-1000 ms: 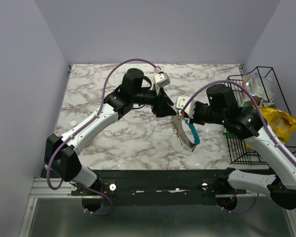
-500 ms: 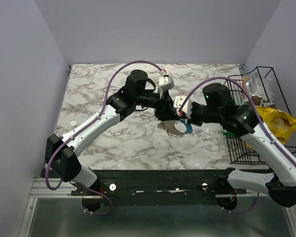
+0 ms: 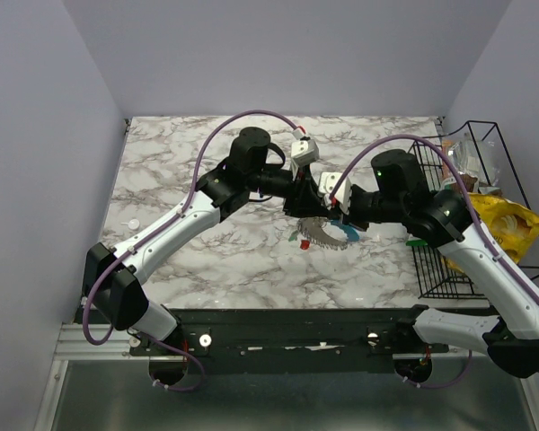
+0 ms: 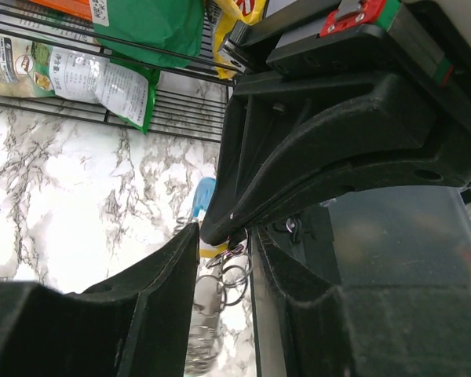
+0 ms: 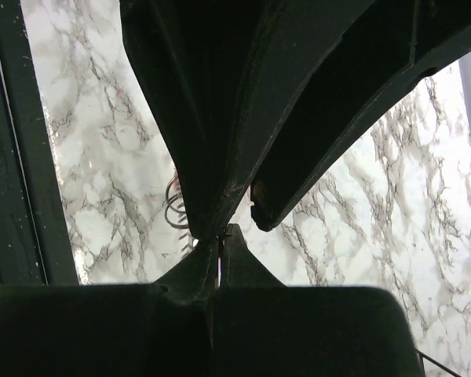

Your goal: Remove the keys from the keyring

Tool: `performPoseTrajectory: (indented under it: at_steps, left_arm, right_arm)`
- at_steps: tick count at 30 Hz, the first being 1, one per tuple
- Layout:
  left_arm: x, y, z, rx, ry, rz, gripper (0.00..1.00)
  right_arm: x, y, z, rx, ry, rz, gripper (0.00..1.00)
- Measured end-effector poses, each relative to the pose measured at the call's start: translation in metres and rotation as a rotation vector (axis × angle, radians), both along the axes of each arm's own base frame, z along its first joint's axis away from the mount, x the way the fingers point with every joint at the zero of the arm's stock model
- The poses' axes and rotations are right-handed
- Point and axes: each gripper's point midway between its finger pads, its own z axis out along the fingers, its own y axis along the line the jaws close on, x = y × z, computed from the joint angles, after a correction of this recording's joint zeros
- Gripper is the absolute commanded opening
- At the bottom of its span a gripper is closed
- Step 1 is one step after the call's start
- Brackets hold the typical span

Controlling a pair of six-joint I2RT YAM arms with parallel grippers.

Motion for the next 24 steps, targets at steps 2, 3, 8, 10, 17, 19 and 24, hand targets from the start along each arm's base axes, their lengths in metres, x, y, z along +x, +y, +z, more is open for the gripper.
performPoseTrajectory:
  at_steps: [2,3,8,10,17,19,24]
  left_arm:
    - [-0.001,0.0,0.0,0.0,-0.003,-0.008,0.44]
    - [-0.002,0.0,-0.001,0.0,-0.004,-0.012,0.44]
    - [-0.007,0.001,-0.001,0.0,-0.004,-0.038,0.44]
    - [-0.008,0.001,-0.001,-0.001,-0.004,-0.045,0.44]
    - [-0.014,0.001,-0.001,-0.006,-0.004,-0.074,0.44]
    - [-0.015,0.001,0.0,-0.007,-0.007,-0.08,0.44]
    - [-0.014,0.002,-0.002,-0.008,-0.024,-0.085,0.4]
  right_arm:
    - [0.001,-0.001,0.0,0.002,0.004,-0.007,0.01]
    - [0.002,-0.001,-0.001,0.004,0.004,-0.01,0.01]
    - [0.007,-0.003,-0.003,0.012,0.009,-0.031,0.01]
    - [0.007,-0.003,-0.005,0.013,0.013,-0.035,0.01]
    - [0.008,-0.004,-0.006,0.021,0.025,-0.041,0.01]
    - [0.007,-0.004,-0.006,0.028,0.032,-0.04,0.01]
    - [0.006,-0.004,-0.005,0.052,0.058,-0.039,0.01]
